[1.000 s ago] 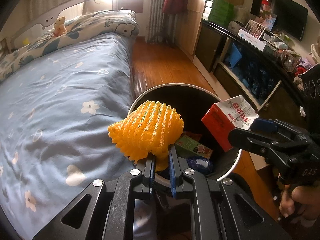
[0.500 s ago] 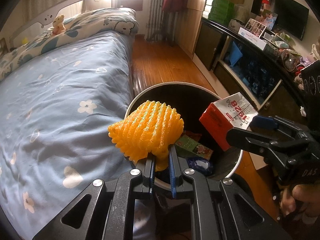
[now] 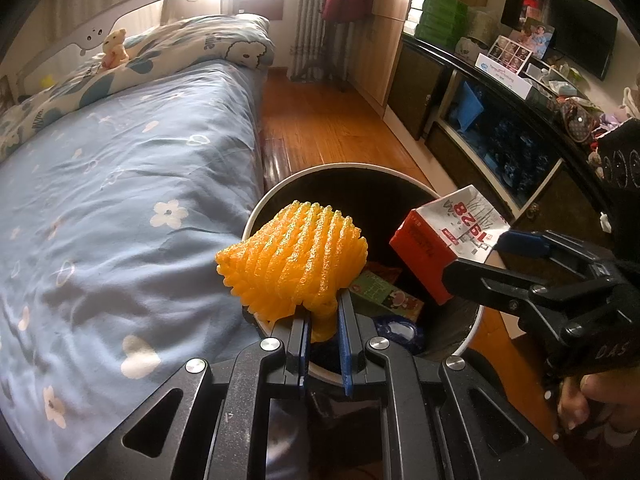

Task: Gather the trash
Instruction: 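Hold the foam sleeve and white-red box above the bin opening with both tools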

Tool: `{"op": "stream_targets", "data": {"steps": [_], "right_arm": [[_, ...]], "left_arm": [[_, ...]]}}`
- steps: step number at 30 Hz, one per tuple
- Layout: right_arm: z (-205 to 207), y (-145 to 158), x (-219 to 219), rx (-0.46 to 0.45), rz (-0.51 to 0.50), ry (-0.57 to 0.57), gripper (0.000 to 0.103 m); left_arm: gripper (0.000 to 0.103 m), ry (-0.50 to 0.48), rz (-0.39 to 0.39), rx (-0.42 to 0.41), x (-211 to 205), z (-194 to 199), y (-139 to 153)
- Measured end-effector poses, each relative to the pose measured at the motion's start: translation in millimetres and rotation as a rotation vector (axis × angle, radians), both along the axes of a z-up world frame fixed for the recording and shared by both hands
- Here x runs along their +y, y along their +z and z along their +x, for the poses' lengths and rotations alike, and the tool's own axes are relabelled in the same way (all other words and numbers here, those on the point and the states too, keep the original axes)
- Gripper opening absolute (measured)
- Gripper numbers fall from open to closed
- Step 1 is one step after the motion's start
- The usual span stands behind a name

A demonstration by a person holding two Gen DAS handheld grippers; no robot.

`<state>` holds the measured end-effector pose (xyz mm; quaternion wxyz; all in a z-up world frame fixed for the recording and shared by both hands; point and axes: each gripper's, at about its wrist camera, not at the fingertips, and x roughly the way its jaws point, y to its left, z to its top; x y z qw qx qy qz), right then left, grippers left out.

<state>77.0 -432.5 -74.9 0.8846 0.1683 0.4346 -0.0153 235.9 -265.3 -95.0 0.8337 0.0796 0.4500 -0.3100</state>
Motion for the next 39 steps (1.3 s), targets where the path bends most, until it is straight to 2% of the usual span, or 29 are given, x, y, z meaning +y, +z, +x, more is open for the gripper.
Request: {"op": "stream_targets", "data": {"steps": [39], "right_arm": [[4.4, -4.9, 0.8, 0.017, -0.003, 0.026, 0.09]], "left_arm": [[0.011, -0.009, 0.005, 0.019, -0.4, 7.9, -4.7]]}}
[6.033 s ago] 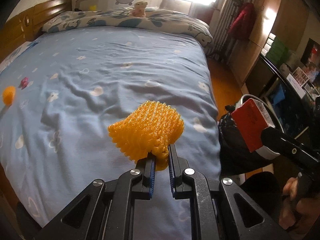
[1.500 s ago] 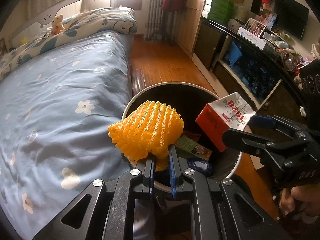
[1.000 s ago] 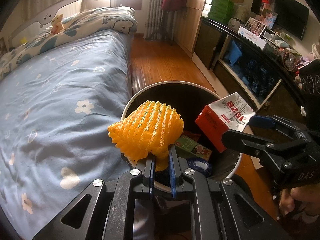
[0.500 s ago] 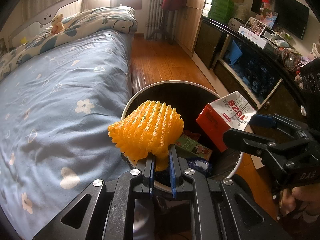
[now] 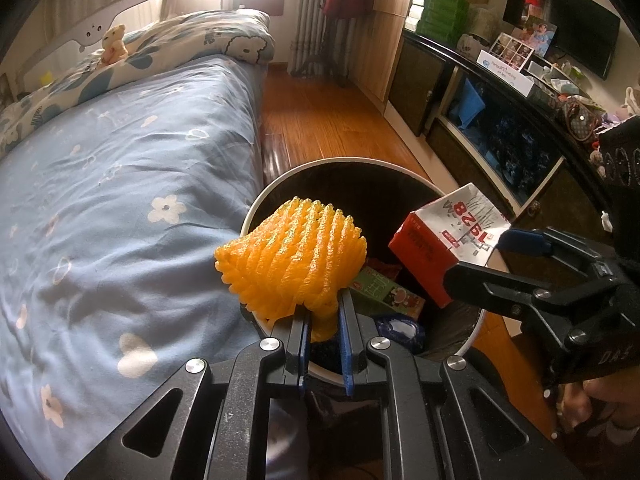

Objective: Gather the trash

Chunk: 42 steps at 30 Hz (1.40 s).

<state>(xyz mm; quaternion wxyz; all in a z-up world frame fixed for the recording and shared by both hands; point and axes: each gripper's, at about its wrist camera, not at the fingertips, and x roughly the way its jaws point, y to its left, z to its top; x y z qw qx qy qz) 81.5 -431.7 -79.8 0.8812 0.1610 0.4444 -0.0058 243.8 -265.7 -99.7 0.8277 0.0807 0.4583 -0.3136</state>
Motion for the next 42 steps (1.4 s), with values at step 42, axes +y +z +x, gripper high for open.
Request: {"op": "stream_targets", "data": {"steps": [42], "right_arm": [[-30, 29, -14, -0.1, 0.126, -0.164, 0.091]], "left_arm": [[0.05, 0.033, -0.091, -0.028, 50, -32, 18]]}}
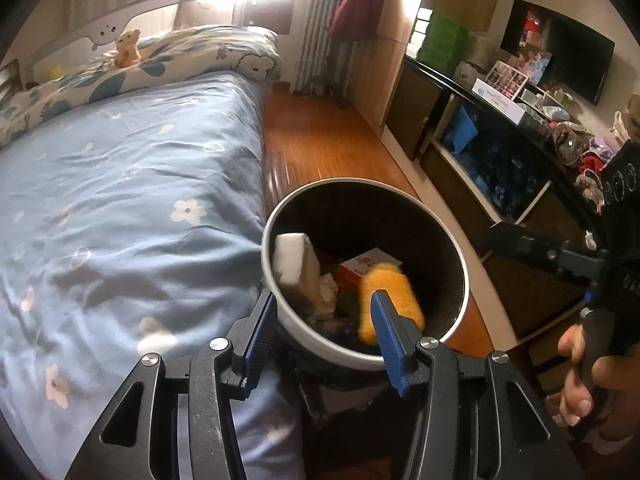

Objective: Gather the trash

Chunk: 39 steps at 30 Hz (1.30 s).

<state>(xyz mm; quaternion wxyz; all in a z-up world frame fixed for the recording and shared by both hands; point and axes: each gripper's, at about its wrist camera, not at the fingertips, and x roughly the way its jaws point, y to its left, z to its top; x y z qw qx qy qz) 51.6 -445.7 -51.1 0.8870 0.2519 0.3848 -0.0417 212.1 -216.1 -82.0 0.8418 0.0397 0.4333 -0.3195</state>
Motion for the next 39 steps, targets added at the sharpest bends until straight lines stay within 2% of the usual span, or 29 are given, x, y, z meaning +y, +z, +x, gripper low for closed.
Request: {"op": "stream_targets", "data": {"steps": [8, 12, 19, 23, 26, 27, 28, 32, 38, 39], "right_arm": [[-17, 9, 35, -0.049, 0.022, -0.012, 0.091], [-27, 8, 67, -0.088, 0.034, -0.004, 0.092], [-34, 9, 134, -0.149, -0.054, 0.075, 0.092], [-35, 32, 163, -0.209, -0.137, 0.129, 0.092], [-42, 61, 178, -0.29, -0.223, 0.118, 0.097], [-46, 69, 181, -0.321, -0.244, 0.105, 0.103], [-52, 76, 185, -0.36, -0.269, 0.089, 0.103], [-60, 73, 191, -0.353, -0.324, 0.059, 0.103], [-71, 47, 194, -0.344, -0.346, 0.025, 0.103], [-71, 45, 194, -0.342, -0.347, 0.024, 0.103]], "left_arm": [[0.054, 0.103, -0.012, -0.021, 54, -39, 0], [0.062, 0.197, 0.009, -0.066, 91, -71, 1], [0.065, 0.391, 0.015, -0.124, 153, -114, 12], [0.073, 0.475, 0.008, -0.232, 174, -147, 40], [0.088, 0.526, 0.001, -0.322, 179, -173, 61], [0.101, 0.548, 0.003, -0.356, 180, -184, 67], [0.102, 0.564, 0.005, -0.385, 181, -197, 69], [0.102, 0.578, 0.03, -0.51, 172, -234, 74], [0.103, 0.565, 0.092, -0.571, 158, -264, 55], [0.103, 0.567, 0.101, -0.572, 156, -259, 48]]}}
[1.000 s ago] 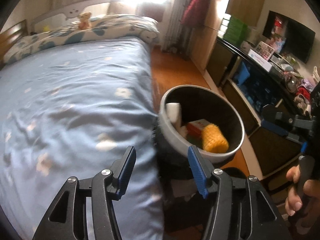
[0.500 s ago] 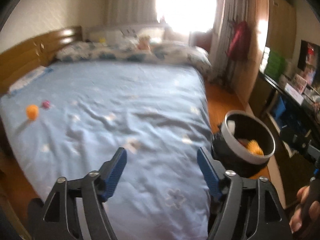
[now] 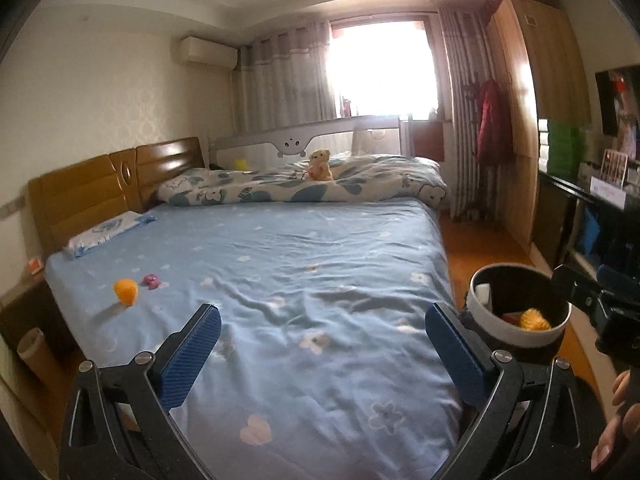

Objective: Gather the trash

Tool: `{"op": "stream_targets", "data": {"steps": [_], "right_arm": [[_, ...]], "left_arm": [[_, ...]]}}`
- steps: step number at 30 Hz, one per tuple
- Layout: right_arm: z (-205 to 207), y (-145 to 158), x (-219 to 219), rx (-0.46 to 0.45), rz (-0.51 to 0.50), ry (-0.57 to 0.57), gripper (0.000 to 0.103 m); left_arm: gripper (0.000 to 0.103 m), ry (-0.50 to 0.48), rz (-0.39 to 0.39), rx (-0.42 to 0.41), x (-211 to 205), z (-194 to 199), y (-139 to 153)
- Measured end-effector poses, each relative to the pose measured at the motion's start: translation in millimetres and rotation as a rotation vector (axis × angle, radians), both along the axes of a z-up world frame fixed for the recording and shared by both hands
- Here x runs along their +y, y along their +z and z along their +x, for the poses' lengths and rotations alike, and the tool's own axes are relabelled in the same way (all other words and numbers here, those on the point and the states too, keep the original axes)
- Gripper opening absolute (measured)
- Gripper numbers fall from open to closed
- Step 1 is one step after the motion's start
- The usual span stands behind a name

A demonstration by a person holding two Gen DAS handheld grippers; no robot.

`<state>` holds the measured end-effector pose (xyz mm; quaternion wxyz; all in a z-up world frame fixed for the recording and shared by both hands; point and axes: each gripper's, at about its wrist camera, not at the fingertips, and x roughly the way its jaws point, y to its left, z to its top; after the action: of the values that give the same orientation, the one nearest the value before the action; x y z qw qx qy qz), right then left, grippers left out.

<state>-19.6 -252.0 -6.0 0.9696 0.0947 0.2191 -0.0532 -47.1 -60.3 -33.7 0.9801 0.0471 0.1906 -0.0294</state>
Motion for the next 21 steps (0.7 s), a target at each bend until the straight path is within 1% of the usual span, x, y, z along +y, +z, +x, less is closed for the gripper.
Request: {"op": "stream_targets", "data": {"steps": [2, 8, 12, 18, 21], "right_arm": [[0, -4, 0, 0.003, -0.002, -0.004, 0.103], [-4, -7, 0, -0.001, -0.008, -0.008, 0.103], [-5, -10, 0, -0.001, -0.018, -0.007, 0.103], [-5, -18, -1, 0.015, -0.021, -0.008, 0.103], [-7, -18, -2, 0.012, -0.017, -0.01, 0.103]], "left_arm": [[0.103, 0.015, 0.01, -0.003, -1, -5, -5], [0.103, 0.051, 0.019, 0.007, -3, 8, -14], [0.103, 0.045, 0.001, 0.023, 2, 18, -15], [0.103, 0.045, 0.006, 0.043, 5, 26, -16], [0.103, 0.044, 0.007, 0.042, 5, 26, -16]]}}
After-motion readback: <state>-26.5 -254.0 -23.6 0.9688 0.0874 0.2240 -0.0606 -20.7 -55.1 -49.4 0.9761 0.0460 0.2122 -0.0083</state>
